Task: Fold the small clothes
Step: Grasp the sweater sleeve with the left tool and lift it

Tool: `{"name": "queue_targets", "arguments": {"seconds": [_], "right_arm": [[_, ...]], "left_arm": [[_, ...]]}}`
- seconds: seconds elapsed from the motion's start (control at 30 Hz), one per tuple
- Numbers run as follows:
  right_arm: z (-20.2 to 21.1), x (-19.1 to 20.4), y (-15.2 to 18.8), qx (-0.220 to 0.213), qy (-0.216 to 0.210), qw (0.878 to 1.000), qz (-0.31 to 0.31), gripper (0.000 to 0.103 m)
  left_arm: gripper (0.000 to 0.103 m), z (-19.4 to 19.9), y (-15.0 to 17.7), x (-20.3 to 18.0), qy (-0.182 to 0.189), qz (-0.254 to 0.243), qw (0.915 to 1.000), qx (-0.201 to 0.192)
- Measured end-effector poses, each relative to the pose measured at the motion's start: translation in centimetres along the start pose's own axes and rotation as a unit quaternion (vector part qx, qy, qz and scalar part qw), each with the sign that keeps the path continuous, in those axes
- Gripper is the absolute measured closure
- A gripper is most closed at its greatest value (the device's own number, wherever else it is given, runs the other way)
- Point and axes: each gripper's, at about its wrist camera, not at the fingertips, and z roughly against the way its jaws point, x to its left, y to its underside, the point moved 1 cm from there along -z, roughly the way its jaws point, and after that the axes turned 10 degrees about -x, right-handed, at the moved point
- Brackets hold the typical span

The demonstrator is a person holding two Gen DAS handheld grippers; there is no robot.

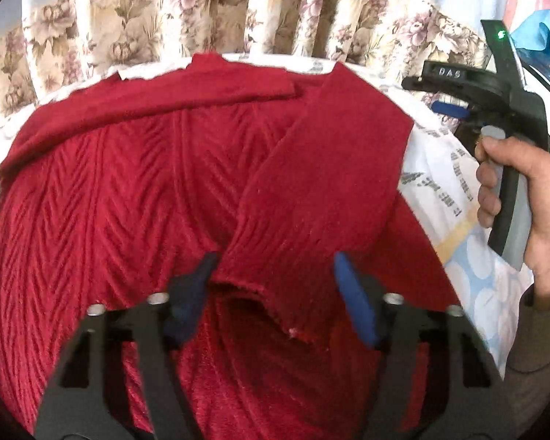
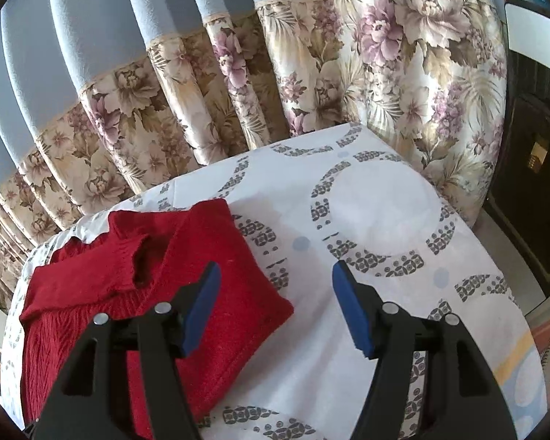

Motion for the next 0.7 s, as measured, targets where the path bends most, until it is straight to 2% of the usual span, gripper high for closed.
{"name": "queue_targets", "arguments": {"seconds": [0.03,0.07,0.13,0.27,0.33,0.43,0.5,0.6,0.7], "right_arm": [[-0.1,0.1,0.0,0.0,-0.002,1.0,0.002,0.039],[-0.2,0.1,0.1,0.001,-0.005,1.0,0.003,0.039],[-0.3,0.1,0.2,0.002,-0.006,1.0,0.004,0.039],[-2.2,-0.9,0.3,0.018,0.001,1.0,0.001,0.038],[-4.1,-2.4,0.3,0.036,0.014,0.999,-0.017,0.038],[-6.5,-2.9,0.6,0.068,-0.02,0.997,-0.02,0.034],[-7.0,-1.9,0.5,0.07,-0.035,0.997,0.006,0.032],[-7.2,0.0,1.0,0.081,-0.08,0.993,0.021,0.032],[-6.9,1.8,1.5,0.077,-0.092,0.992,0.048,0.032]], "left_arm": [[0.061,0.2,-0.1,0.0,0.0,0.001,1.0,-0.005],[0.093,0.4,-0.2,0.1,0.019,0.008,0.9998,-0.005],[0.092,1.1,-0.6,-0.1,0.049,0.025,0.9984,-0.011],[0.092,2.5,-1.0,-1.5,0.057,-0.013,0.9977,-0.034],[0.092,2.3,-1.1,-0.8,0.052,-0.014,0.9981,-0.031],[0.092,2.0,-1.0,1.6,0.036,0.011,0.999,-0.026],[0.092,2.1,-1.1,3.3,0.024,0.023,0.9991,-0.028],[0.092,2.3,-1.4,5.4,0.005,0.034,0.9988,-0.036],[0.092,2.4,-1.9,8.1,-0.016,0.052,0.9976,-0.042]]}}
